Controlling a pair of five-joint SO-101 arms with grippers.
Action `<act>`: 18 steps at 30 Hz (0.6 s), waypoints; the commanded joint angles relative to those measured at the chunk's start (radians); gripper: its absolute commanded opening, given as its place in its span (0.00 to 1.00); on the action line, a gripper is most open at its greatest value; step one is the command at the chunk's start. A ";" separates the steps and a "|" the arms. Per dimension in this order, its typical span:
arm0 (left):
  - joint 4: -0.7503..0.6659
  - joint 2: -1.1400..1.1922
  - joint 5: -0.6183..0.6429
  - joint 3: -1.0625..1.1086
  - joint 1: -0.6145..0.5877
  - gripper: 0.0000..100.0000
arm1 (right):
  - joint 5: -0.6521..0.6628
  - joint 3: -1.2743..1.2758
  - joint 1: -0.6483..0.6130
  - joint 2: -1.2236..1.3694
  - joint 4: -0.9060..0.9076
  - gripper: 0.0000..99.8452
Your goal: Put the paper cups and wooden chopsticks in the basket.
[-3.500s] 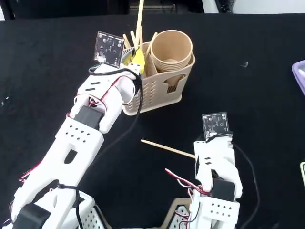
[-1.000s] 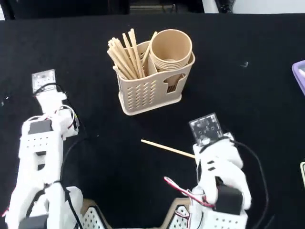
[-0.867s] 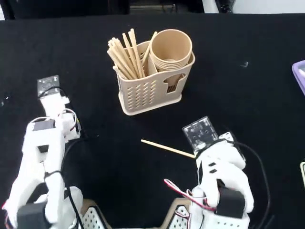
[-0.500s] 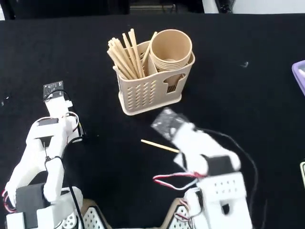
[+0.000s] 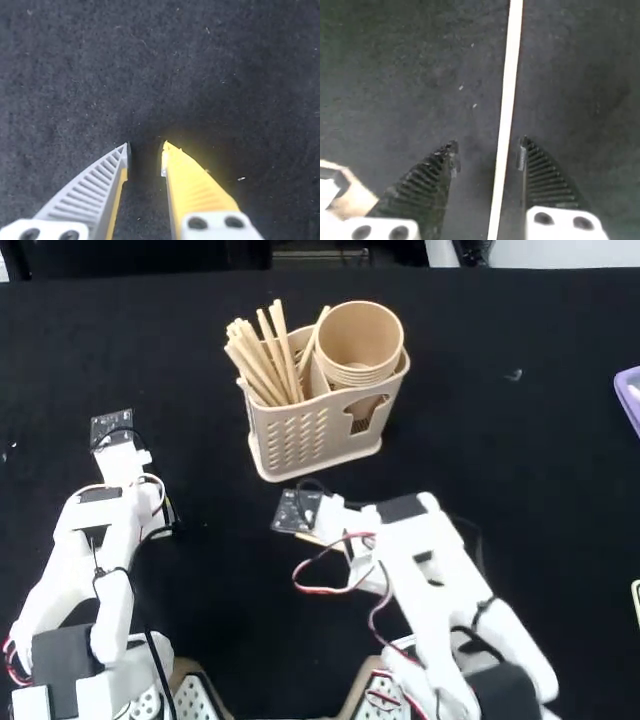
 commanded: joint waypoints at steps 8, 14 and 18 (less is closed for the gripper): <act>-0.008 0.003 -0.009 -0.025 -0.005 0.12 | 0.043 -0.097 -0.012 0.220 -0.118 0.15; -0.008 0.003 -0.009 -0.025 -0.005 0.12 | 0.017 -0.119 -0.011 0.213 -0.097 0.01; -0.008 0.003 -0.009 -0.025 -0.005 0.12 | 0.002 -0.120 -0.011 0.085 -0.035 0.01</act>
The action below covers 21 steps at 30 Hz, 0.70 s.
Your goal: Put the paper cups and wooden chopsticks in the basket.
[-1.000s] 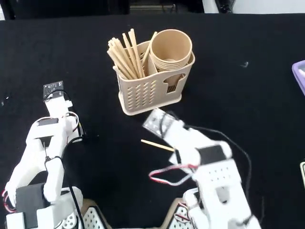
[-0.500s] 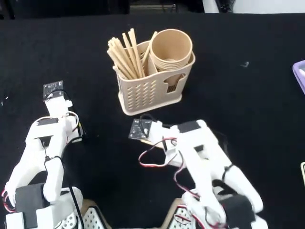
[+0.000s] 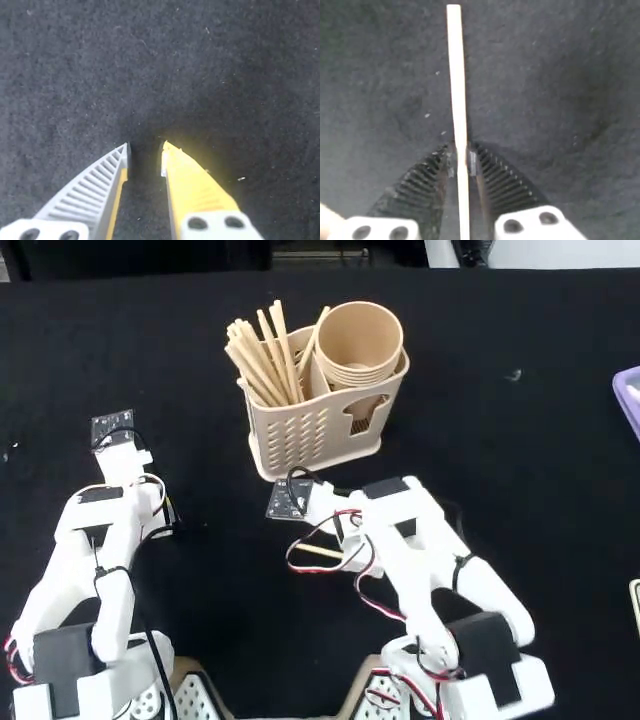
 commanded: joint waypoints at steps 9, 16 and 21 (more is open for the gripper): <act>-0.008 0.005 -0.009 -0.024 -0.005 0.12 | -0.164 -0.120 -0.015 -0.616 0.241 0.01; -0.008 0.005 -0.009 -0.024 -0.005 0.12 | -0.532 -0.476 -0.017 -0.894 0.230 0.01; -0.008 0.006 -0.009 -0.022 -0.005 0.12 | -0.815 -0.595 -0.038 -0.846 0.009 0.01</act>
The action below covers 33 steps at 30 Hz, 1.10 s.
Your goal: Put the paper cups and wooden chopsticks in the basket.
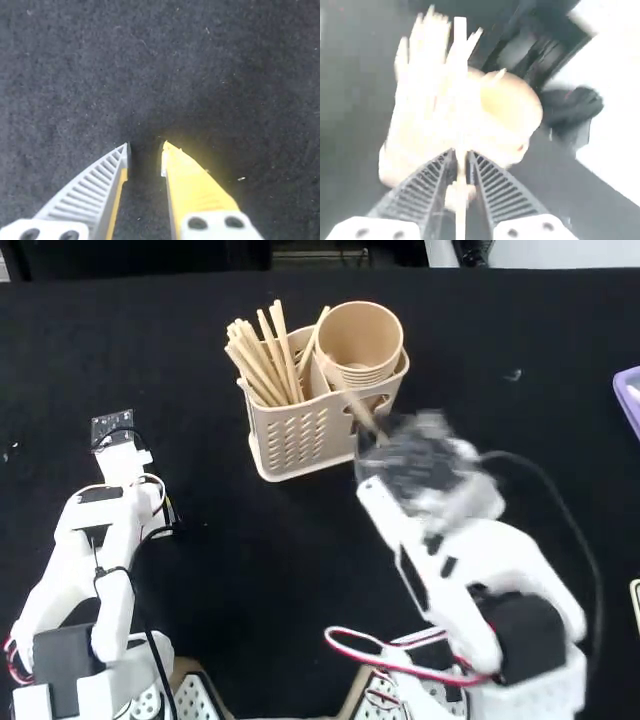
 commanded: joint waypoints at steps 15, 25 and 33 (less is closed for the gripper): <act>-0.008 0.006 -0.008 -0.022 -0.005 0.12 | -0.233 -0.087 -0.172 0.444 -0.802 0.01; -0.008 0.008 -0.006 -0.022 -0.005 0.12 | -0.233 -0.081 -0.170 0.615 -0.855 0.01; -0.008 0.008 -0.006 -0.022 -0.005 0.12 | -0.233 -0.085 -0.155 0.667 -0.798 0.05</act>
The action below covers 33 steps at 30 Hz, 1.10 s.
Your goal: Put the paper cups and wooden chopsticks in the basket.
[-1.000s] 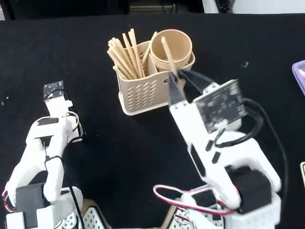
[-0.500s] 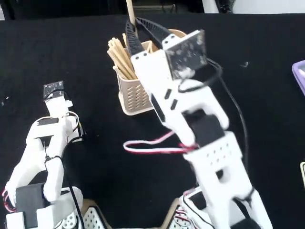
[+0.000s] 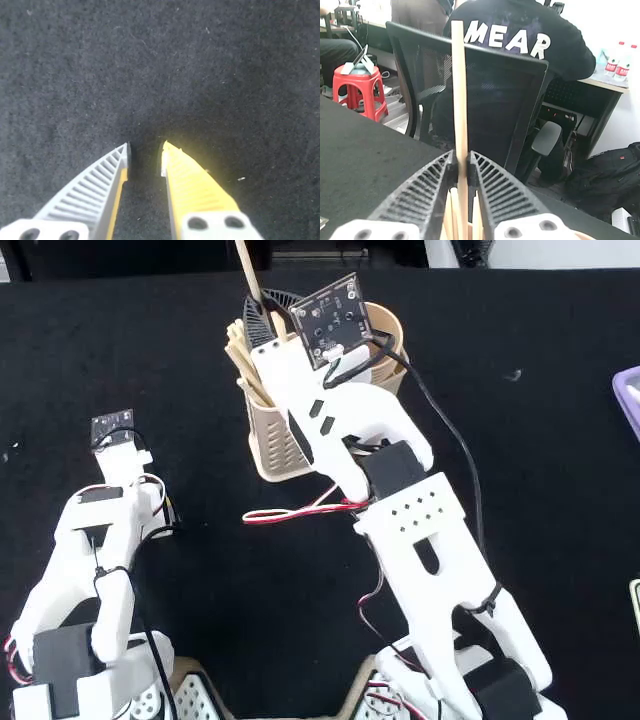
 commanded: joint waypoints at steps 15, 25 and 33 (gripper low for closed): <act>-0.008 0.008 -0.006 -0.022 -0.004 0.12 | -0.002 -0.240 0.009 -0.377 0.463 0.07; 0.003 -0.054 -0.003 0.001 -0.008 0.03 | 0.000 -0.209 0.192 -0.739 0.930 0.01; 0.117 -0.516 -0.009 0.099 -0.004 0.03 | -0.008 0.171 0.371 -0.929 1.014 0.01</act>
